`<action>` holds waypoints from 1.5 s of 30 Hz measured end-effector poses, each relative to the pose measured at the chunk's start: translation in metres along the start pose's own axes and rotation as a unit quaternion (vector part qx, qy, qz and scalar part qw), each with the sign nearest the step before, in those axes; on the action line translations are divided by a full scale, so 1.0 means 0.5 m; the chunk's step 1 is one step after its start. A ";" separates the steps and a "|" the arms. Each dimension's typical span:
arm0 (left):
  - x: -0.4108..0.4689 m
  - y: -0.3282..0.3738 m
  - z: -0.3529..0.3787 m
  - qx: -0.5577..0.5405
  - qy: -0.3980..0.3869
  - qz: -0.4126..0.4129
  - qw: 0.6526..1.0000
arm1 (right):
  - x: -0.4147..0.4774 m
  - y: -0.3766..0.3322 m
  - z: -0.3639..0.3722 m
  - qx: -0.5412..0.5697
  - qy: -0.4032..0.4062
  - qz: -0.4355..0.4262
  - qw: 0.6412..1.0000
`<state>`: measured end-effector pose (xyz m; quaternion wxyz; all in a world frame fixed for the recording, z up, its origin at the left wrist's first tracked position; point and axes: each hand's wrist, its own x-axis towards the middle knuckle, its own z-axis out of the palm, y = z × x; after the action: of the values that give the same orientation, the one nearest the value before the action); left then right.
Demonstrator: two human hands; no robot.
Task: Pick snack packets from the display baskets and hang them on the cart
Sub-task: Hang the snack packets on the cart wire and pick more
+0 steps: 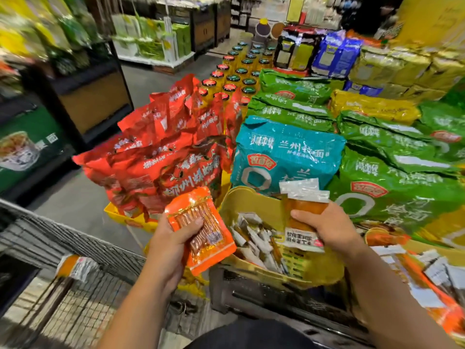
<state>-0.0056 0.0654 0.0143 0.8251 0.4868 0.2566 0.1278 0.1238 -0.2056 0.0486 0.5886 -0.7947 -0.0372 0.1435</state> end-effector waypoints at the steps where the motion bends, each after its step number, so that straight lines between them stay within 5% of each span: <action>1: -0.009 -0.007 0.013 -0.003 0.004 0.005 1.000 | -0.009 -0.007 -0.012 0.024 -0.001 0.002 1.000; 12: -0.223 -0.084 0.081 -0.053 0.120 0.009 0.991 | -0.080 0.015 -0.043 0.193 -0.192 0.098 0.957; 25: -0.500 -0.123 -0.055 -0.078 0.302 0.062 0.948 | -0.235 0.014 0.146 0.103 -0.447 0.079 0.885; 36: -0.608 -0.036 -0.340 -0.205 0.357 0.102 0.905 | -0.349 -0.038 0.469 0.111 -0.472 0.126 0.865; 45: -0.593 -0.002 -0.594 -0.162 0.364 0.048 0.916 | -0.398 -0.001 0.695 0.092 -0.453 0.157 0.873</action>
<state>-0.4159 0.1473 -0.0152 0.7353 0.2784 0.4912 0.3751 -0.1612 0.0708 -0.0066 0.5476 -0.5804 -0.1613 0.5807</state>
